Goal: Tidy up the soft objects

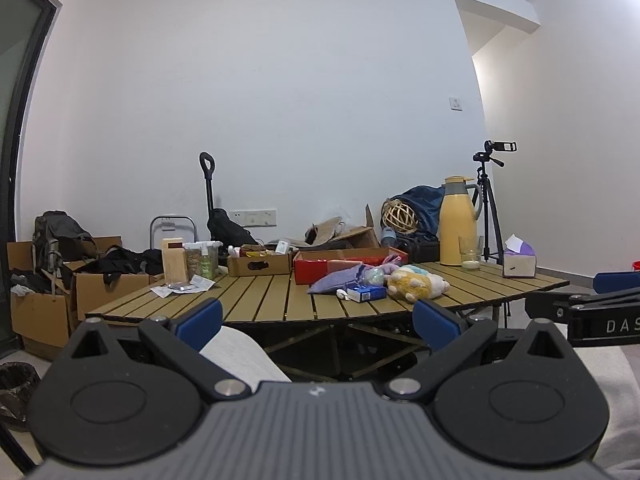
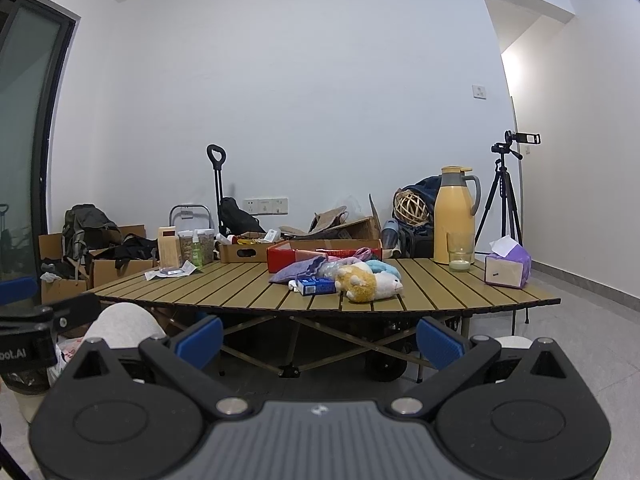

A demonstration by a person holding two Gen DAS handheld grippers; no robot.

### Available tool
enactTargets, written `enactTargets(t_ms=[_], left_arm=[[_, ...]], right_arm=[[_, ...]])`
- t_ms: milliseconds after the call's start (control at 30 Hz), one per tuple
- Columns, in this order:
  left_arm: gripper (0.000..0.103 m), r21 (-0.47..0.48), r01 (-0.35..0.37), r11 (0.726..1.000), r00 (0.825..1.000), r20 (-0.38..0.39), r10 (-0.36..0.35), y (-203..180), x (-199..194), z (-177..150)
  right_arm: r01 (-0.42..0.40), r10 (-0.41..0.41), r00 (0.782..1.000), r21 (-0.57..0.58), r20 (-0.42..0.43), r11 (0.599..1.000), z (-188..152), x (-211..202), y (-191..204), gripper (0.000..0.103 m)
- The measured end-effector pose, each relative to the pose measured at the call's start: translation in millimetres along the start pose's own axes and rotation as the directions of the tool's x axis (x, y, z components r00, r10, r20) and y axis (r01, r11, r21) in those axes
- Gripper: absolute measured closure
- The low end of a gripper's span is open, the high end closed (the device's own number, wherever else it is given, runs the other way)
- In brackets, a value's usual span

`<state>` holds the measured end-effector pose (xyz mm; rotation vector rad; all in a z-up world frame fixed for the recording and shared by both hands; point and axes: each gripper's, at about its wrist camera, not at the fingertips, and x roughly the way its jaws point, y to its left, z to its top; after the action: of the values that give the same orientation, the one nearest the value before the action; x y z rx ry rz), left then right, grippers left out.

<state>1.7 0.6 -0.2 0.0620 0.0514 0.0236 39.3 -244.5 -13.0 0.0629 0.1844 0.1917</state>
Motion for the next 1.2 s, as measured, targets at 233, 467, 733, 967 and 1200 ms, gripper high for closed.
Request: enactTargets(t_ms=[233, 467, 733, 967, 1200], left_arm=[[0.000, -0.001, -0.004, 1.000, 1.000, -0.004, 0.004, 0.9, 1.2, 0.1], [0.000, -0.005, -0.011, 1.000, 1.000, -0.002, 0.011, 2.9, 0.8, 0.8], [0.000, -0.003, -0.013, 1.000, 1.000, 0.001, 0.013, 3.4, 0.8, 1.6], [0.000, -0.002, -0.013, 1.000, 1.000, 0.001, 0.013, 3.6, 0.8, 1.8], [0.000, 0.005, -0.011, 1.000, 1.000, 0.000, 0.011, 3.6, 4.8, 4.4]], right_arm=[[-0.005, 0.005, 1.000, 0.007, -0.008, 1.000, -1.2, 1.7, -0.9, 0.000], [-0.008, 0.008, 1.000, 0.005, -0.007, 1.000, -0.9, 2.5, -0.5, 0.000], [-0.009, 0.009, 1.000, 0.006, -0.010, 1.000, -0.4, 5.5, -2.2, 0.000], [-0.009, 0.009, 1.000, 0.006, -0.010, 1.000, -0.9, 5.2, -1.5, 0.000], [-0.016, 0.017, 1.000, 0.008, -0.013, 1.000, -0.8, 6.4, -2.7, 0.000]])
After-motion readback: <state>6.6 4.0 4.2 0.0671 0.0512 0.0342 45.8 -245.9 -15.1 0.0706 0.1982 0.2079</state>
